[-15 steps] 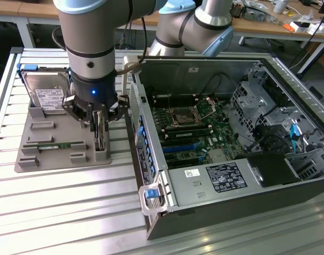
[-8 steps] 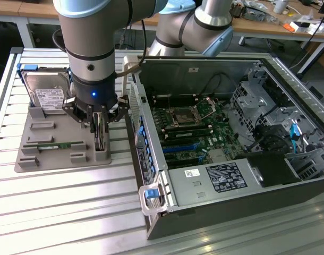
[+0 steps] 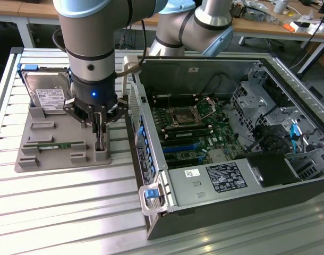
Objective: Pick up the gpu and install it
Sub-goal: 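Pick up the gpu and move the gpu toward the slot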
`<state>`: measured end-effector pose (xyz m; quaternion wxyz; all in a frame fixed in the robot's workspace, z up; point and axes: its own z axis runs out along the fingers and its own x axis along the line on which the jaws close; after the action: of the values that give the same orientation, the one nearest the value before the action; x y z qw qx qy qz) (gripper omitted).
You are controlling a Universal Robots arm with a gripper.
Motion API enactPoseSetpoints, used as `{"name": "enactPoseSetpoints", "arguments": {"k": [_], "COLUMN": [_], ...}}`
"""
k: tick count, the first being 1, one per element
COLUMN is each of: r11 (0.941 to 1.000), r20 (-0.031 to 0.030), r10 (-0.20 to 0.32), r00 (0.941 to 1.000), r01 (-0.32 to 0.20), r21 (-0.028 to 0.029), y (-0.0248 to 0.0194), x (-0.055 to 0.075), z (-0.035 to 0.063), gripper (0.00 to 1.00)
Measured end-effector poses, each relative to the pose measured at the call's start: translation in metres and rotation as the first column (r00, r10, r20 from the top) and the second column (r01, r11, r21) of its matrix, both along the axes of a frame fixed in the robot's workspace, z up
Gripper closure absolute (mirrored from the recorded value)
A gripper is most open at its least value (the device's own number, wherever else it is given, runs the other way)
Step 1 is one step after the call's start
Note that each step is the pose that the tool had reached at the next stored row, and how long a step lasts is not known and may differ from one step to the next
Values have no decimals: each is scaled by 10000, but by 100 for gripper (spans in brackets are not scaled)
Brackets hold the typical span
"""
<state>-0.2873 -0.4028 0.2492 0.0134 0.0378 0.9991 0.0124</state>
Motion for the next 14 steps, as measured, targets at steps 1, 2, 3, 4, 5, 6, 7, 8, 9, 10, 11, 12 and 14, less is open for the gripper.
{"name": "enactPoseSetpoints", "arguments": {"k": [1, 2, 3, 4, 5, 6, 7, 8, 9, 10, 11, 12, 14], "r11": [10000, 10000, 10000, 10000, 10000, 10000, 10000, 10000, 9999, 9999, 9999, 9998, 9996], "r20": [0, 0, 0, 0, 0, 1, 3, 1, 2, 1, 0, 1, 1], "r10": [0, 0, 0, 0, 1, 0, 0, 0, 0, 0, 0, 0, 0], "r00": [10000, 10000, 10000, 10000, 10000, 10000, 10000, 10000, 10000, 10000, 10000, 10000, 10000], "r01": [0, 0, 0, 0, -1, 0, 0, 0, 0, 0, 0, 0, 0], "r21": [0, 0, 0, 0, 0, 4, 19, 51, 120, 149, 167, 194, 287], "y": [0, 0, 0, 0, 0, 0, 0, 0, 0, 0, 0, 0, 0], "x": [0, 0, 0, 0, 0, 0, 0, 0, 0, 0, 0, 0, 0], "z": [0, 0, 0, 0, 0, 0, 1, 15, 32, 38, 43, 48, 63], "gripper": [74, 74, 74, 74, 74, 74, 74, 74, 74, 74, 74, 74, 74]}}
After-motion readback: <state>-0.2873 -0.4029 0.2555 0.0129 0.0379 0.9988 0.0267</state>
